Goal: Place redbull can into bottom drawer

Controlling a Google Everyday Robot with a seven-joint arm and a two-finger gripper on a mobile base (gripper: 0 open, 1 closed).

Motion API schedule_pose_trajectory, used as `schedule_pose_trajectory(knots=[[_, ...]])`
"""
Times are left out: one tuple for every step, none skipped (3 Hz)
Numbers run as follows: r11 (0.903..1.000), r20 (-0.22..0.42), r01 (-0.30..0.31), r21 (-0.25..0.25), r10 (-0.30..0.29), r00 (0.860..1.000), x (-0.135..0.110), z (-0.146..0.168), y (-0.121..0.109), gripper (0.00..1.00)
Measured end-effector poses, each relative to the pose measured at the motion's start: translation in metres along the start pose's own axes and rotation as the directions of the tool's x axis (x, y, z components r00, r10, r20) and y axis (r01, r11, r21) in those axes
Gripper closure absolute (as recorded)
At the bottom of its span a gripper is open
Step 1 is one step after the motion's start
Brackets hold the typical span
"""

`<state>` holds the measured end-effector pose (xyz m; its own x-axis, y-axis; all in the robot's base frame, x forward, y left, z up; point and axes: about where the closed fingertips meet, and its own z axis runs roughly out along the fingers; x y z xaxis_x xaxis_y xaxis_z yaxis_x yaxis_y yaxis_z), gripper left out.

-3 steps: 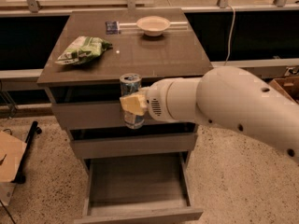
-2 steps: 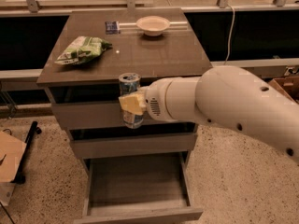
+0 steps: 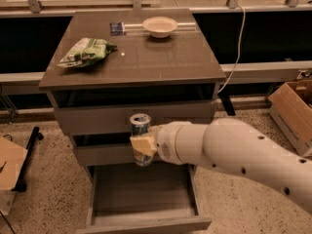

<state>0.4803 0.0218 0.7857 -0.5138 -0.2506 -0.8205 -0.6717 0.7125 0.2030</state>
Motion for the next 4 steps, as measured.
schedule_pose_trajectory(knots=[[0.9999, 0.008, 0.011, -0.006, -0.011, 1.0, 0.062, 0.009, -0.015, 1.0], [0.9999, 0.053, 0.009, 0.006, -0.009, 0.999, 0.13, 0.024, -0.055, 1.0], [0.9998, 0.076, -0.022, -0.002, 0.022, 0.997, 0.174, 0.042, -0.09, 1.0], [0.9981, 0.073, -0.051, -0.036, 0.053, 0.996, 0.213, 0.075, -0.129, 1.0]])
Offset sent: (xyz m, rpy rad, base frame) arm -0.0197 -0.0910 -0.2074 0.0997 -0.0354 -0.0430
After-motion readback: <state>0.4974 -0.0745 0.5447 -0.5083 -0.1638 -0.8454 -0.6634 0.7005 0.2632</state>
